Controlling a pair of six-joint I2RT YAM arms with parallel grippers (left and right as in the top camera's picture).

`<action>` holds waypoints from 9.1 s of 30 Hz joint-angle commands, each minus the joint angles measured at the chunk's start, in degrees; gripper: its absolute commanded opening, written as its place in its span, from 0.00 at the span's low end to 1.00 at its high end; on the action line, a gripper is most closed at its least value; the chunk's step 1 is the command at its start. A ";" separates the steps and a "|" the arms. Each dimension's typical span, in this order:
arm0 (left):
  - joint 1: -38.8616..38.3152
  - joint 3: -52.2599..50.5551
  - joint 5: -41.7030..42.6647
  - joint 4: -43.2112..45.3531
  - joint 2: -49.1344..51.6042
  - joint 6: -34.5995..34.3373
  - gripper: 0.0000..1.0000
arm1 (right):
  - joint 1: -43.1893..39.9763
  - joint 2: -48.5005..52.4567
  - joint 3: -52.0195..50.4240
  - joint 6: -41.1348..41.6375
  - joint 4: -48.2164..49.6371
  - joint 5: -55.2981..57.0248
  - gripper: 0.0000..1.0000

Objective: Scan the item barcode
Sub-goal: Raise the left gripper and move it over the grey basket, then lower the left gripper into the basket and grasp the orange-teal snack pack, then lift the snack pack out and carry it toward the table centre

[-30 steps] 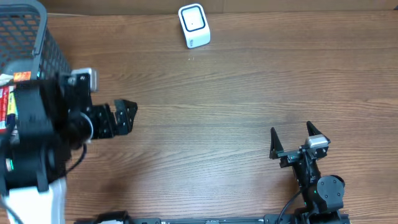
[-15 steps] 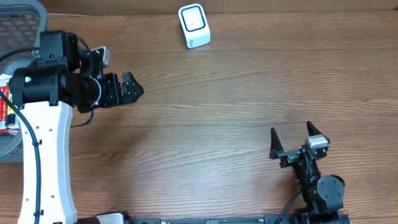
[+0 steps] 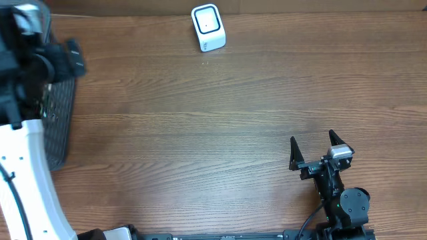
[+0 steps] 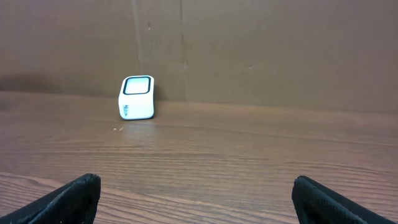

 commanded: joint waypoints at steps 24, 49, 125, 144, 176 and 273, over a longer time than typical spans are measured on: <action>16.57 1.62 -8.72 -3.93 9.20 2.62 1.00 | -0.37 -0.52 -0.59 -0.24 0.33 0.57 1.00; 23.19 1.62 3.43 -6.69 16.74 2.14 1.00 | -0.37 -0.52 -0.59 -0.24 0.33 0.57 1.00; 24.37 1.62 16.33 4.09 20.68 9.64 0.99 | -0.37 -0.52 -0.59 -0.24 0.33 0.55 1.00; 24.46 1.62 22.71 9.62 35.01 23.80 1.00 | -0.37 -0.52 -0.59 -0.24 0.33 0.57 1.00; 24.04 -4.28 19.23 10.91 41.31 24.17 0.84 | -0.37 -0.52 -0.59 -0.24 0.33 0.57 1.00; -52.57 -18.40 2.95 11.74 10.12 -22.75 0.27 | -0.37 -0.52 -0.59 -0.24 0.33 0.55 1.00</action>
